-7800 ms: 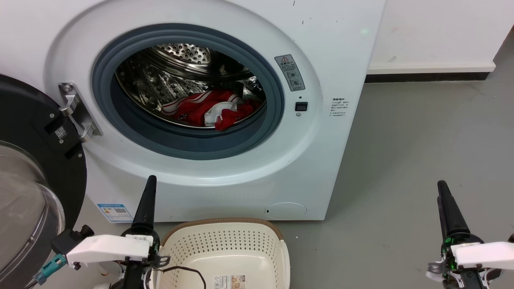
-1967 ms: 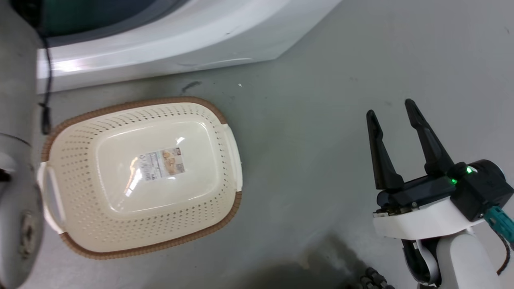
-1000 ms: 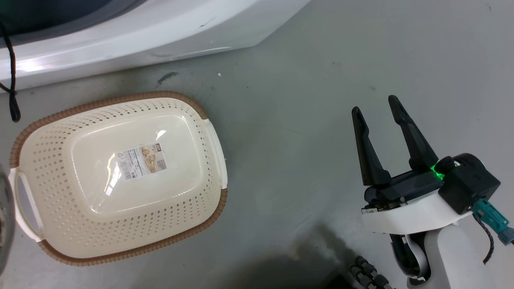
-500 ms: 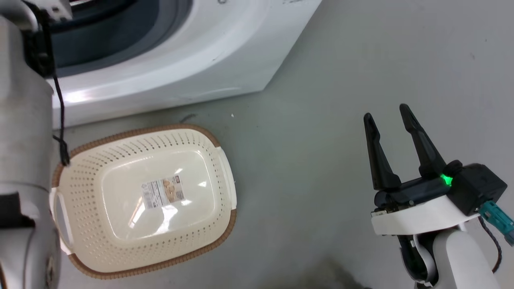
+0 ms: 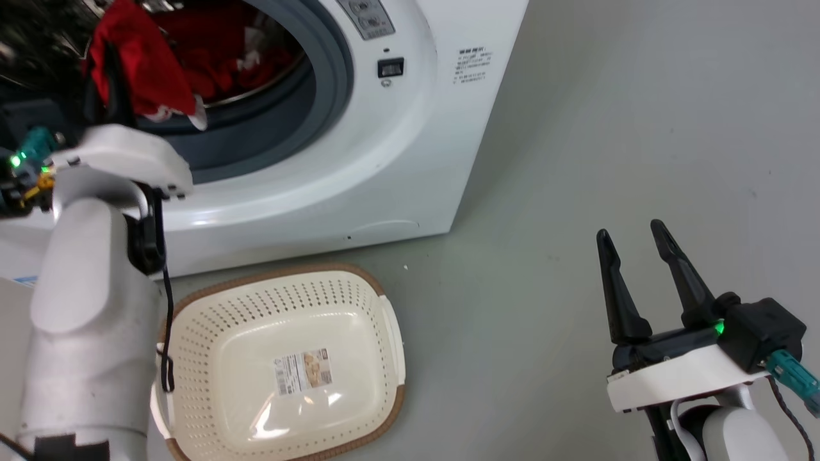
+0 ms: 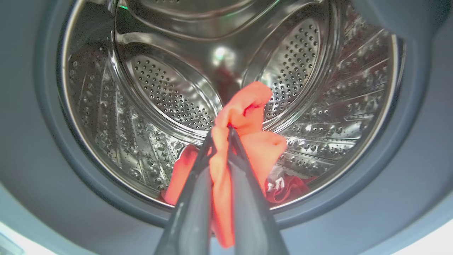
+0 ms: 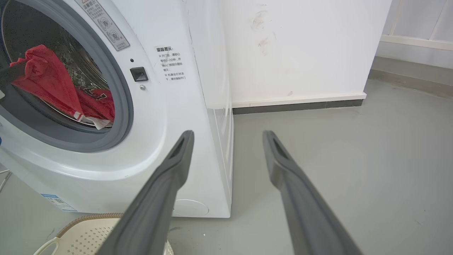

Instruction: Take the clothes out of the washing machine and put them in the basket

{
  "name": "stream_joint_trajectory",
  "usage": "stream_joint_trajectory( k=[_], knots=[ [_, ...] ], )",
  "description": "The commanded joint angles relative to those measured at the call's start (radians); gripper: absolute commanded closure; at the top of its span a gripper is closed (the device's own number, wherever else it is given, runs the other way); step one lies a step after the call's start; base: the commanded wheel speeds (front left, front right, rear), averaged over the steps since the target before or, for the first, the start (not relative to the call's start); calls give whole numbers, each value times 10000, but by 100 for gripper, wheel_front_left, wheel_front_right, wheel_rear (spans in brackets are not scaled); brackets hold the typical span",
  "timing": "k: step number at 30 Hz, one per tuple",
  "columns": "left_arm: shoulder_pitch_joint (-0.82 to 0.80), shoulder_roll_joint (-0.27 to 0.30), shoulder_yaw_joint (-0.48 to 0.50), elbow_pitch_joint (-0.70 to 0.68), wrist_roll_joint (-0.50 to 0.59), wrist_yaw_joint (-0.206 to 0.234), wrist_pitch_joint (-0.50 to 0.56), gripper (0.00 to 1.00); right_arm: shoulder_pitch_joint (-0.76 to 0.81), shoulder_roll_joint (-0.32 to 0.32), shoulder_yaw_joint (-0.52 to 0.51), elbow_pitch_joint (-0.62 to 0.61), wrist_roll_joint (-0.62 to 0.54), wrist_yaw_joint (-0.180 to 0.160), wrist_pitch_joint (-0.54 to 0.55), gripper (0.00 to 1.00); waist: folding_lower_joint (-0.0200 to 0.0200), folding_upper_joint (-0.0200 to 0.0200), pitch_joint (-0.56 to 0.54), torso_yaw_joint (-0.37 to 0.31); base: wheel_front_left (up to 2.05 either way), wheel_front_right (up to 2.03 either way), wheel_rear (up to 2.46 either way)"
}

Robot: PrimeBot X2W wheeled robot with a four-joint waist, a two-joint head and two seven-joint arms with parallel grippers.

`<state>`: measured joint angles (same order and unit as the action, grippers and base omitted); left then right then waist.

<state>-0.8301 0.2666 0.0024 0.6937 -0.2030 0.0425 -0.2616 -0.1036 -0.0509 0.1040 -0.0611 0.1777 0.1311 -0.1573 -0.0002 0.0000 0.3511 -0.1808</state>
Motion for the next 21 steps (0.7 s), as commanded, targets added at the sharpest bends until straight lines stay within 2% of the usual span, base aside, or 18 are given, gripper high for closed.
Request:
stream_joint_trajectory(
  k=[1, 11, 21],
  knots=[
    [410, -101, 86, -252, 92, -59, -49, 100, 136, 15, -57, -67, -4, -7, 41, 0, 2, 0, -606, 239, 0, 0, 0],
    [2961, -879, 433, -2643, 427, -151, -40, 100, 821, 13, -493, -400, -18, -7, 316, 0, 2, 0, -1764, 625, 0, 0, 0],
    [4832, -1524, 70, -4958, 688, -204, -39, 100, 1345, 13, -1009, -651, -75, -7, 575, 0, 2, 0, -2354, 1223, 0, 0, 0]
  ],
)
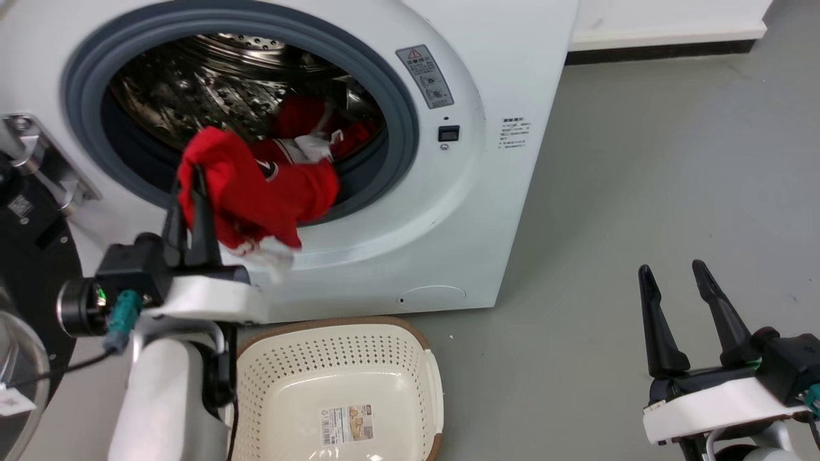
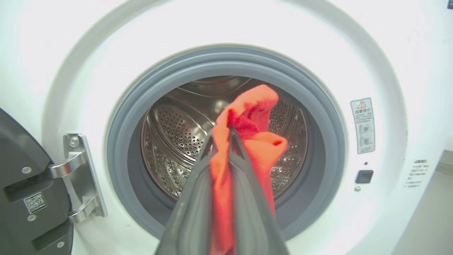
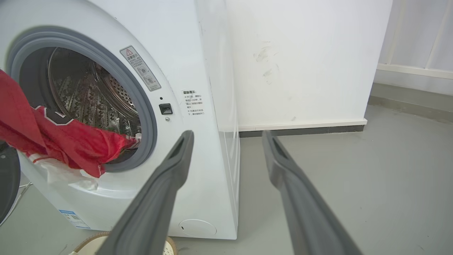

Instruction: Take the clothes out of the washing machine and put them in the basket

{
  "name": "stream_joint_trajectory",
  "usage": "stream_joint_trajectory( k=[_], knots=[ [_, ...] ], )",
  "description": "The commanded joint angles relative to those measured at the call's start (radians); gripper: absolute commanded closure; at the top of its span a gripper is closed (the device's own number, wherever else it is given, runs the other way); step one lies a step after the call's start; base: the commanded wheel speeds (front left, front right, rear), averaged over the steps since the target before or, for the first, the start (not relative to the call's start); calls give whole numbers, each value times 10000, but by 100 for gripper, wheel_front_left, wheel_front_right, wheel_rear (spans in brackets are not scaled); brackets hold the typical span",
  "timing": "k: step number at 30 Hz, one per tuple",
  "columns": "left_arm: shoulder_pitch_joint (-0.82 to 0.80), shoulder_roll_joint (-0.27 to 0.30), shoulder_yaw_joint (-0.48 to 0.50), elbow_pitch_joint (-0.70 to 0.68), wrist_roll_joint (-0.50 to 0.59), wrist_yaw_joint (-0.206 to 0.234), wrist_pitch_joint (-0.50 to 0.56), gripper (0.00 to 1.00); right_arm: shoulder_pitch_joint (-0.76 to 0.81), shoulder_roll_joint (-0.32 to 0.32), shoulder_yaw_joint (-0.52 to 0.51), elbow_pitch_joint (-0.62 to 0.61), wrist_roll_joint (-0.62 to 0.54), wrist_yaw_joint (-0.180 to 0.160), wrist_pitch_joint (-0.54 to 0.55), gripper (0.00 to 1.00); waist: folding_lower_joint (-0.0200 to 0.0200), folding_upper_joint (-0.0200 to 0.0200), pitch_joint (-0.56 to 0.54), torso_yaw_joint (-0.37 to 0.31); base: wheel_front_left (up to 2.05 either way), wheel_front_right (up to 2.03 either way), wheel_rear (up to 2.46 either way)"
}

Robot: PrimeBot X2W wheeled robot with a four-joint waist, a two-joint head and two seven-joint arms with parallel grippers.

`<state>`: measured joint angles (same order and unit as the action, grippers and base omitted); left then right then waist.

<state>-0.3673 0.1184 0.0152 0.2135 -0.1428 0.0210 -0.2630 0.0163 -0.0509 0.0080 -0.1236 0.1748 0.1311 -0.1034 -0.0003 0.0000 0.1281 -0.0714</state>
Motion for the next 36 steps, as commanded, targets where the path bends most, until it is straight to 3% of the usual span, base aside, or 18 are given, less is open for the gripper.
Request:
stream_joint_trajectory(
  k=[1, 10, 14, 22, 36],
  knots=[
    [400, -87, -140, -343, 92, 13, -26, 100, 171, 13, -79, -65, -73, -7, 55, 0, 3, 0, -170, 184, 0, 0, 0],
    [2235, -358, -525, -2097, -85, 350, 362, 100, 245, 15, -112, -445, -138, -7, 236, 0, 3, 0, 51, 403, 0, 0, 0],
    [2854, -468, -712, -1958, -272, 405, 539, 100, 51, 15, -83, -582, -144, -7, 273, 0, 3, 0, 464, 438, 0, 0, 0],
    [2909, -619, -979, 309, -996, 541, 241, 100, -466, 15, 85, -754, -111, -7, 277, 0, 3, 0, 1675, 228, 0, 0, 0],
    [-72, -565, -700, 4473, -1354, 395, -31, 100, -1638, 15, 473, -887, -37, -7, 58, 0, 3, 0, 4248, -488, 0, 0, 0]
  ],
)
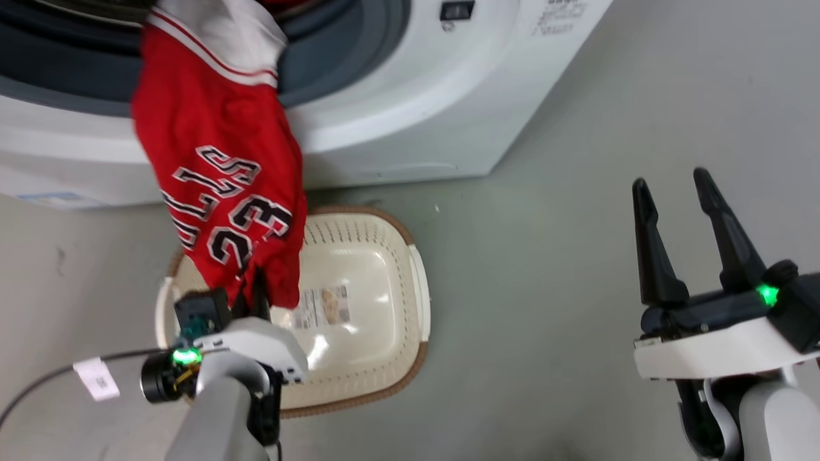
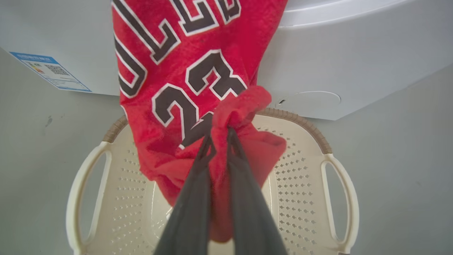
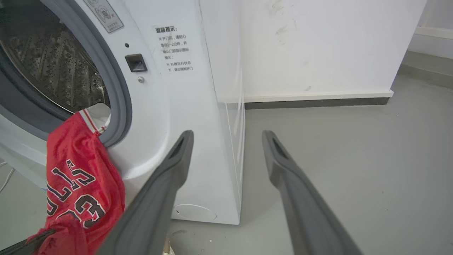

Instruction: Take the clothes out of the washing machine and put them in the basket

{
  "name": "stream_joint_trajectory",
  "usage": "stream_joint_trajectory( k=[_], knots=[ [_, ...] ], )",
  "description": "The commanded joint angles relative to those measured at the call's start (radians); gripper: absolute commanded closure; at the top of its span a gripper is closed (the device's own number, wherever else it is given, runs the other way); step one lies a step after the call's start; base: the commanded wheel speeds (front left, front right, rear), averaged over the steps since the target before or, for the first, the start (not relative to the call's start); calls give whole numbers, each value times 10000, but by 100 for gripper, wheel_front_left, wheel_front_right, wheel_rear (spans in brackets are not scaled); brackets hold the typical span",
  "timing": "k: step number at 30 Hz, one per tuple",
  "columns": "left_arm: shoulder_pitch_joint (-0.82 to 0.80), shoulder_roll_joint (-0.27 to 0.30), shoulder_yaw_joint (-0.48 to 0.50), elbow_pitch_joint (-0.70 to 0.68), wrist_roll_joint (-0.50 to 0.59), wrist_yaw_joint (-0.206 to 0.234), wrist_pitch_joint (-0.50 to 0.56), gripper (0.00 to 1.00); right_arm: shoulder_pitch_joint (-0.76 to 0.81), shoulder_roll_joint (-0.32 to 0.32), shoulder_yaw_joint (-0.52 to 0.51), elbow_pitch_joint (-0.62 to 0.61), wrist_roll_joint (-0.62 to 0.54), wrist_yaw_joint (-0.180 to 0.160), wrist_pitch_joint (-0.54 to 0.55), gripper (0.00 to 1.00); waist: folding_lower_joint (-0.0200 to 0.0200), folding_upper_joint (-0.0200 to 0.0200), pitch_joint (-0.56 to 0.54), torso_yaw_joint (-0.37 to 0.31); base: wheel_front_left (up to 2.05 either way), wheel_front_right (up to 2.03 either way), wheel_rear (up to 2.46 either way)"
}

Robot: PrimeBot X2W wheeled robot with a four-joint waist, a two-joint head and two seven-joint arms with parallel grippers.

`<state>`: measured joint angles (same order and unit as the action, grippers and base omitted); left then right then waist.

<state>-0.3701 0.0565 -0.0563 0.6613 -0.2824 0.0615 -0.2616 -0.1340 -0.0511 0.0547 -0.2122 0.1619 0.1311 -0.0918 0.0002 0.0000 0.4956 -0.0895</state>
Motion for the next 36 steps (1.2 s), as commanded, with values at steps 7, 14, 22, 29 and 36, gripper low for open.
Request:
stream_joint_trajectory(
  k=[7, 14, 22, 29, 36],
  knots=[
    [-1704, 541, 532, 1727, 172, -13, -38, 100, -765, 18, 299, 251, 284, -7, -396, 0, -2, 0, 1701, -848, 0, 0, 0],
    [-2881, 1069, 1124, 2875, 226, 67, -38, 100, -1236, 20, 500, 758, 480, -7, -877, 0, -2, 0, 2393, -1298, 0, 0, 0],
    [-3102, 1065, 1447, 3210, 269, -38, -39, 0, -1363, 17, 513, 1075, 393, -7, -1028, 0, -2, 0, 2189, -1223, 0, 0, 0],
    [-2260, 688, 1665, 2449, 548, -94, -39, 0, -1073, 17, 448, 1267, 237, -7, -1019, 0, -2, 0, 1111, -873, 0, 0, 0],
    [-1447, 292, 1883, 1531, 775, -236, -41, 0, -612, 15, 245, 1186, 127, -7, -761, 0, -2, 0, -47, -432, 0, 0, 0]
  ],
)
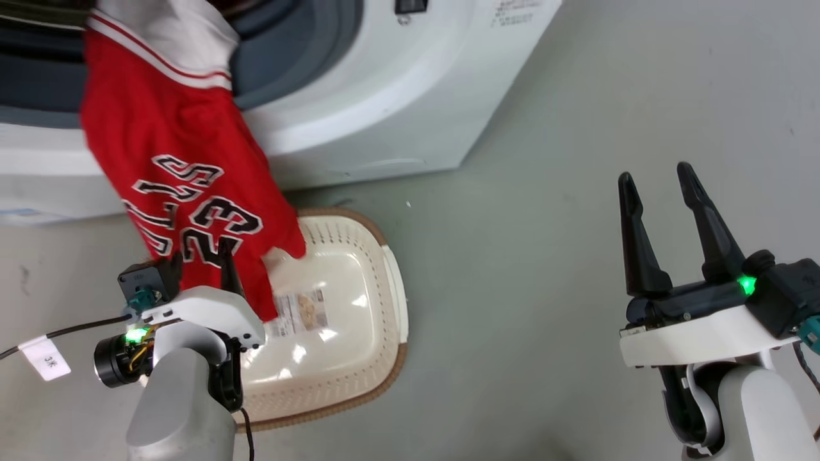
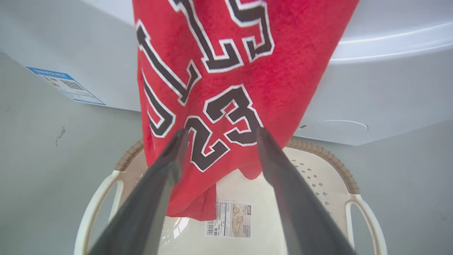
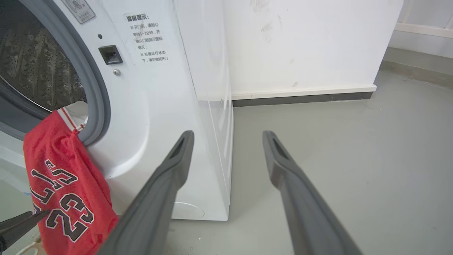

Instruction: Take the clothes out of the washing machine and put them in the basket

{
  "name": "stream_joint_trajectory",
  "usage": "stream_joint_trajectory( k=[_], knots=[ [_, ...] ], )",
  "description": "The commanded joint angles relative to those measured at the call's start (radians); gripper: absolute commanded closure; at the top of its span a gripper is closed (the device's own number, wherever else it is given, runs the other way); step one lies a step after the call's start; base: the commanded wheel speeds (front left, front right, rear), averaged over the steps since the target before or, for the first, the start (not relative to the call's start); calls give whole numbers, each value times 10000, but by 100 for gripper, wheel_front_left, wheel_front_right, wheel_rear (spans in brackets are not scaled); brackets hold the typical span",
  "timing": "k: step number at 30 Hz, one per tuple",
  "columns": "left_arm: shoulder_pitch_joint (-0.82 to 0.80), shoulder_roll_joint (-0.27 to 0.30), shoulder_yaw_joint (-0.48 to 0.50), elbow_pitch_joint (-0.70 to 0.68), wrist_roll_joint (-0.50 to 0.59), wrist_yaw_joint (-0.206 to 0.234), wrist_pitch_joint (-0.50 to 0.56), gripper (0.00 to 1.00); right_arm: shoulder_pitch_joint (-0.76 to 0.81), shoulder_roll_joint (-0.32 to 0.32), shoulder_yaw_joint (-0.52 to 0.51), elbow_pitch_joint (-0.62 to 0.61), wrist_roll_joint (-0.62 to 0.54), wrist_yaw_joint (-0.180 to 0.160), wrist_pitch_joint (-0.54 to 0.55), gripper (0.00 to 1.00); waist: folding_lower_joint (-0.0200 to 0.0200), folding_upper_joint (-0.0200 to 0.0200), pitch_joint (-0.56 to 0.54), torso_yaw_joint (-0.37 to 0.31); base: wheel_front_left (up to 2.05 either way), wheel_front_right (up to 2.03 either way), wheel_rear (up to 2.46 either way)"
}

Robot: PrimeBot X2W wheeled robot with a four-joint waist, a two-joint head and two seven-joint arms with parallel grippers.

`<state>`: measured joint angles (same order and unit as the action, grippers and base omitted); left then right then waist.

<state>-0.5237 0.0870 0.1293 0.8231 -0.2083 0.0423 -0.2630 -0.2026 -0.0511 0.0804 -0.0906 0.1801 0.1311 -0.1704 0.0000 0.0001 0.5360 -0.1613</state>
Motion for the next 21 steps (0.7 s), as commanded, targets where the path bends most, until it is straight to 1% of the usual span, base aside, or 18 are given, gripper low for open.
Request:
stream_joint_trajectory(
  k=[1, 6, 9, 14, 17, 21],
  knots=[
    [144, -37, 58, -196, 86, -52, -26, 0, 147, 17, -17, -63, -80, -7, 67, 0, 0, -1, -595, 329, 0, 0, 0],
    [150, -134, 87, -361, 318, -135, -26, 0, 397, 15, -44, -182, -57, -7, 224, 0, 0, -1, -1118, 441, 0, 0, 0],
    [-154, 24, 59, -219, 475, -220, -26, 0, 460, 15, 11, -256, -5, -7, 281, 0, 0, -1, -1259, 407, 0, 0, 0],
    [-851, 483, -31, 509, 688, -295, -28, 0, 532, 17, 153, -362, 89, -7, 299, 0, 0, -1, -1171, 205, 0, 0, 0],
    [-1513, 782, -16, 1248, 617, -452, -26, 0, 489, 17, 210, -392, 121, -7, 278, 0, 0, -1, -941, 32, 0, 0, 0],
    [-2374, 1208, -74, 2054, 645, -505, 82, 0, 279, 17, 288, -336, 248, -7, 192, 0, 0, -1, -544, -211, 0, 0, 0]
  ],
)
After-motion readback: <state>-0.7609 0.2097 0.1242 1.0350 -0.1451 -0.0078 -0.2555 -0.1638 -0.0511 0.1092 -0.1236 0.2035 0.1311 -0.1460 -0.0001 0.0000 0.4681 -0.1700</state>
